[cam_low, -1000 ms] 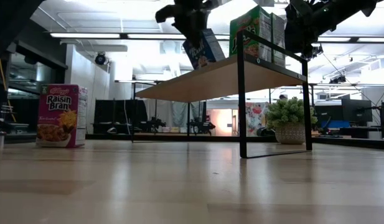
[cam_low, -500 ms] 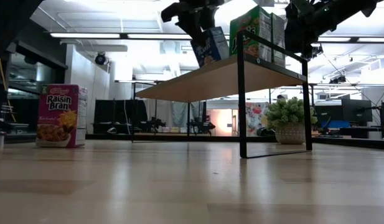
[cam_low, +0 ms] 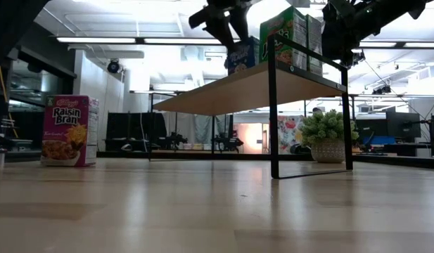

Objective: Stack cereal on shelf
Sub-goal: Put the top blue cereal box on the shelf

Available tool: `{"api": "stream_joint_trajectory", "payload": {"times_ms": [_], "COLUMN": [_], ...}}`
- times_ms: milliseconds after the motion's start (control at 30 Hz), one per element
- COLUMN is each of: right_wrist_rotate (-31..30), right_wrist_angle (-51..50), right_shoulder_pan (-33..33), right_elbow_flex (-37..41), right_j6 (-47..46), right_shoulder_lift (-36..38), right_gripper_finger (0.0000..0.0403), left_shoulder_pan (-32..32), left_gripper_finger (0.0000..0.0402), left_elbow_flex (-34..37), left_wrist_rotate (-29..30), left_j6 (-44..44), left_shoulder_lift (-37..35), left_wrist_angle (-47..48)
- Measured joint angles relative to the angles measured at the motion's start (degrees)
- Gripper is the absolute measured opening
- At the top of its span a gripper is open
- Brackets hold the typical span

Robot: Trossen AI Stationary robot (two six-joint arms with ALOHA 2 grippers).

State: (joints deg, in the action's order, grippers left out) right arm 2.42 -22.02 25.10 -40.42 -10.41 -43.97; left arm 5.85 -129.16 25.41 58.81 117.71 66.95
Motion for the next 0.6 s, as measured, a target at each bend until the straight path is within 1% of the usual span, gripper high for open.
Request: {"api": "stream_joint_trajectory", "payload": {"times_ms": [100, 333, 400, 467, 600], "right_wrist_rotate": [0.0, 0.0, 0.0, 0.0, 0.0], "right_wrist_angle": [0.0, 0.0, 0.0, 0.0, 0.0], "right_shoulder_pan": [0.0, 0.0, 0.0, 0.0, 0.0], "right_elbow_flex": [0.0, 0.0, 0.0, 0.0, 0.0], "right_j6": [0.0, 0.0, 0.0, 0.0, 0.0], "right_shoulder_lift": [0.0, 0.0, 0.0, 0.0, 0.0], "right_gripper_finger": [0.0092, 0.0092, 0.0092, 0.0092, 0.0092], "left_shoulder_pan": [0.0, 0.0, -0.3, -0.6, -1.2], "left_gripper_finger": [0.0251, 0.0250, 0.0251, 0.0250, 0.0250], "left_elbow_flex": [0.0, 0.0, 0.0, 0.0, -3.0], "left_wrist_rotate": [2.4, 2.8, 4.2, 7.0, 15.1], "left_j6": [0.0, 0.0, 0.0, 0.3, -0.2], "left_shoulder_lift": [0.0, 0.0, -0.2, -0.5, -1.2], "left_wrist_angle": [-0.1, -0.1, 0.0, -0.1, 1.5]}}
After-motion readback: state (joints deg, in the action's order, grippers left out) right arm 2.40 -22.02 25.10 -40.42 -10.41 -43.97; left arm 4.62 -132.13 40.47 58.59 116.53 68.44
